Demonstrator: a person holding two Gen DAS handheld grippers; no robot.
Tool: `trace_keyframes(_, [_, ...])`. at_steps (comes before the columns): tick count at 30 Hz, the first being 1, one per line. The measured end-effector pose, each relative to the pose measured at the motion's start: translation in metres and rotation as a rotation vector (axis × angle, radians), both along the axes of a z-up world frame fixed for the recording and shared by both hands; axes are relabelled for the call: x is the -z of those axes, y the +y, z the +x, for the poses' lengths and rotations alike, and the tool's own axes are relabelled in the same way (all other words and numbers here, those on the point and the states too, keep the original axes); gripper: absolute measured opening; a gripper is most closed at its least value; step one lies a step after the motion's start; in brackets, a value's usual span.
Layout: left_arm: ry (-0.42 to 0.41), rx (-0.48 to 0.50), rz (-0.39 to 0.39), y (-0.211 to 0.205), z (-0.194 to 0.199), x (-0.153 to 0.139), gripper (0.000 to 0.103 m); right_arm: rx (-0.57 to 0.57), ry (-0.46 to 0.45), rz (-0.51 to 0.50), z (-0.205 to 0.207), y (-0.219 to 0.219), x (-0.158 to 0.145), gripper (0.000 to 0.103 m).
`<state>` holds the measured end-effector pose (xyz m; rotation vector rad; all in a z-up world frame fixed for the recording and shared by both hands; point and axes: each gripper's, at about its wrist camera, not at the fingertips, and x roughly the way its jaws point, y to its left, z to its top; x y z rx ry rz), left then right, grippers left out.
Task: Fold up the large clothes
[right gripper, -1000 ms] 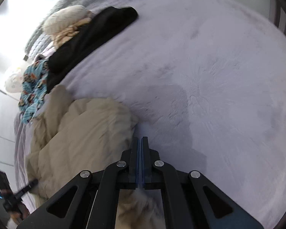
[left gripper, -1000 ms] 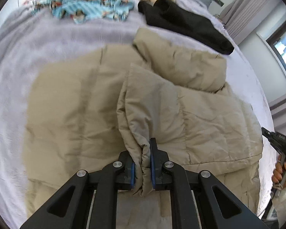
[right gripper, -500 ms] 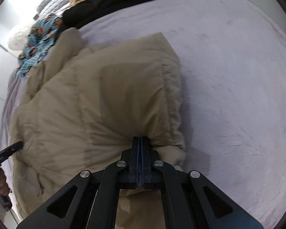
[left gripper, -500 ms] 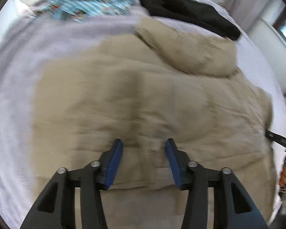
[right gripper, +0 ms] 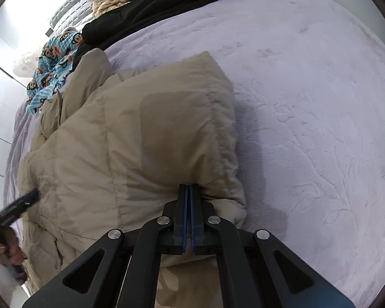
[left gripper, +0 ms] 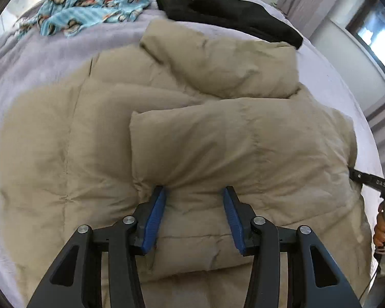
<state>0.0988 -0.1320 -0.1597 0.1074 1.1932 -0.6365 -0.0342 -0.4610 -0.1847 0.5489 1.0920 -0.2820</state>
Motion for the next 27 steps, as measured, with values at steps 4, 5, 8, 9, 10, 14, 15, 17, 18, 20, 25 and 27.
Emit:
trace_keyframes(4, [-0.011, 0.009, 0.011, -0.002, 0.0, 0.003, 0.048, 0.04, -0.042, 0.1, -0.005, -0.014, 0.012, 0.0])
trace_keyframes(5, [-0.01, 0.01, 0.015, -0.002, 0.001, 0.003, 0.048, 0.052, -0.048, 0.112, -0.006, -0.015, 0.013, 0.0])
trace_keyframes(8, [-0.012, -0.012, 0.035, -0.001, 0.005, -0.004, 0.048, 0.065, -0.049, 0.102, -0.012, -0.013, 0.007, 0.0])
trace_keyframes(9, [-0.022, -0.028, 0.05, 0.001, 0.005, -0.009, 0.049, 0.074, -0.043, 0.084, -0.016, -0.013, 0.003, 0.0])
trace_keyframes(10, [-0.041, -0.049, 0.074, 0.003, 0.004, -0.013, 0.049, 0.088, -0.034, 0.061, -0.02, -0.014, -0.001, 0.0])
trace_keyframes(14, [-0.088, -0.128, 0.139, 0.028, -0.006, -0.034, 0.049, 0.179, 0.013, 0.0, -0.044, -0.021, -0.016, 0.008])
trace_keyframes(15, [-0.092, -0.134, 0.145, 0.033, -0.009, -0.038, 0.049, 0.192, 0.02, -0.006, -0.049, -0.022, -0.018, 0.008])
trace_keyframes(17, [-0.102, -0.138, 0.168, 0.042, -0.022, -0.046, 0.049, 0.202, 0.01, 0.022, -0.063, -0.022, -0.024, 0.008])
trace_keyframes(18, [-0.105, -0.139, 0.183, 0.046, -0.03, -0.049, 0.049, 0.2, 0.003, 0.032, -0.07, -0.019, -0.028, 0.008])
trace_keyframes(20, [-0.098, -0.143, 0.209, 0.056, -0.049, -0.054, 0.049, 0.185, -0.002, 0.048, -0.083, -0.008, -0.034, 0.008])
trace_keyframes(25, [-0.058, -0.176, 0.236, 0.068, -0.091, -0.055, 0.049, 0.152, -0.002, 0.118, -0.108, 0.022, -0.034, 0.008])
trace_keyframes(27, [-0.038, -0.186, 0.238, 0.07, -0.105, -0.053, 0.049, 0.146, 0.009, 0.138, -0.114, 0.031, -0.032, 0.008])
